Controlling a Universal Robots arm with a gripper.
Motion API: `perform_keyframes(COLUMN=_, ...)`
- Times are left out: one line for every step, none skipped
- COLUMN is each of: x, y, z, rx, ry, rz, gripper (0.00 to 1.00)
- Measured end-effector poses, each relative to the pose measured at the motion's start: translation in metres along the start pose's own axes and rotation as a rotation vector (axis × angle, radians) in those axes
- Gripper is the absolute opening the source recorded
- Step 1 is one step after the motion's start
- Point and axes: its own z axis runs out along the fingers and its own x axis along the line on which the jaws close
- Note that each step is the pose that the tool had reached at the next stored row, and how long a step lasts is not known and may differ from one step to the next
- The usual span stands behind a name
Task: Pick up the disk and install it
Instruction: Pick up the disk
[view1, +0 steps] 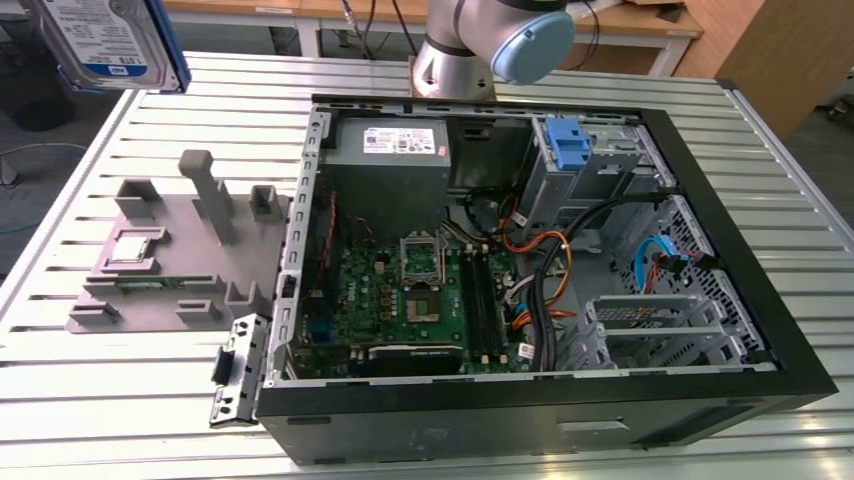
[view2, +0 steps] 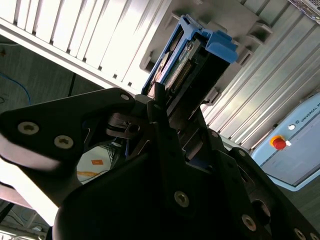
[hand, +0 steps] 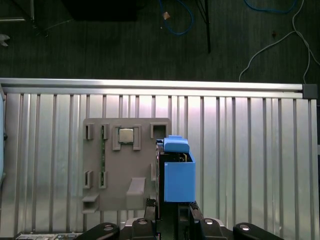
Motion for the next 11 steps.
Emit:
perform_keyframes(x=0.0, y=-0.0004, z=0.0, rx=0.0, ry=0.0, rz=0.0, gripper=0.35)
perform_keyframes(x=0.0, y=-0.0009, z=0.0, rx=0.0001, ry=0.0, rz=0.0, gripper=0.35)
perform_keyframes(x=0.0, y=-0.0015, z=-0.0001, rx=0.0, ry=0.0, rz=0.0, gripper=0.35)
perform_keyframes(x=0.0, y=-0.002, z=-0.0001, rx=0.0, ry=-0.0001, rz=0.0, gripper=0.35)
perform_keyframes(x=0.0, y=-0.0028, z=-0.0001, rx=0.0, ry=0.0, rz=0.0, gripper=0.35)
perform_keyframes(x=0.0, y=-0.0038, z=-0.0001, rx=0.0, ry=0.0, rz=0.0, gripper=0.35)
perform_keyframes(x=0.0, y=-0.0053, z=-0.0002, rx=-0.0001, ry=0.0, rz=0.0, gripper=0.35)
perform_keyframes(x=0.0, y=-0.0068, z=-0.0002, rx=-0.0001, ry=0.0, rz=0.0, gripper=0.35)
perform_keyframes(x=0.0, y=-0.0083, z=-0.0003, rx=0.0, ry=0.0, rz=0.0, gripper=0.35)
perform_keyframes(x=0.0, y=-0.0098, z=-0.0003, rx=0.0, ry=0.0, rz=0.0, gripper=0.35)
perform_keyframes(x=0.0, y=-0.0116, z=-0.0003, rx=0.0001, ry=-0.0001, rz=0.0, gripper=0.35)
